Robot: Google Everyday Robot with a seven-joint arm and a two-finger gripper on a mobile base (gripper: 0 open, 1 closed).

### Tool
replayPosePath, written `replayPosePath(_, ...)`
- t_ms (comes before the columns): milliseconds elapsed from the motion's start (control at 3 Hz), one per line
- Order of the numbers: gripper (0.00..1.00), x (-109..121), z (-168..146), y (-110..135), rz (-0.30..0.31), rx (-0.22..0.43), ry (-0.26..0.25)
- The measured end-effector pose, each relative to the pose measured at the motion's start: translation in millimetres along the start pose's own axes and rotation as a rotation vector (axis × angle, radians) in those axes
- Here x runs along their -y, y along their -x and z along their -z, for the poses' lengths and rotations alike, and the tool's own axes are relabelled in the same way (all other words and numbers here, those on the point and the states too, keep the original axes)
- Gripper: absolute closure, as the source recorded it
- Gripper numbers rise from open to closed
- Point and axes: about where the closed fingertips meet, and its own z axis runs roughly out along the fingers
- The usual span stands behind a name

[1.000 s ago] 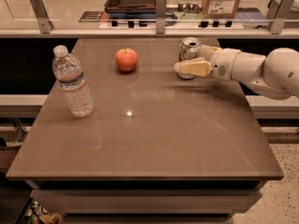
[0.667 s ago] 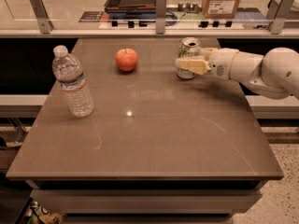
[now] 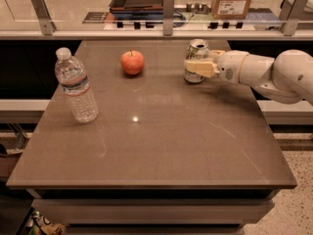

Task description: Knock 7up can over

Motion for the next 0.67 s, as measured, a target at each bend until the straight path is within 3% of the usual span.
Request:
replayPosePath(333,1.0,-1.7,-2.1,0.2,0.0,0.0,0.004)
replayPosePath(667,1.0,-2.1,-2.0,3.0,-0.001,-0.008,0.014)
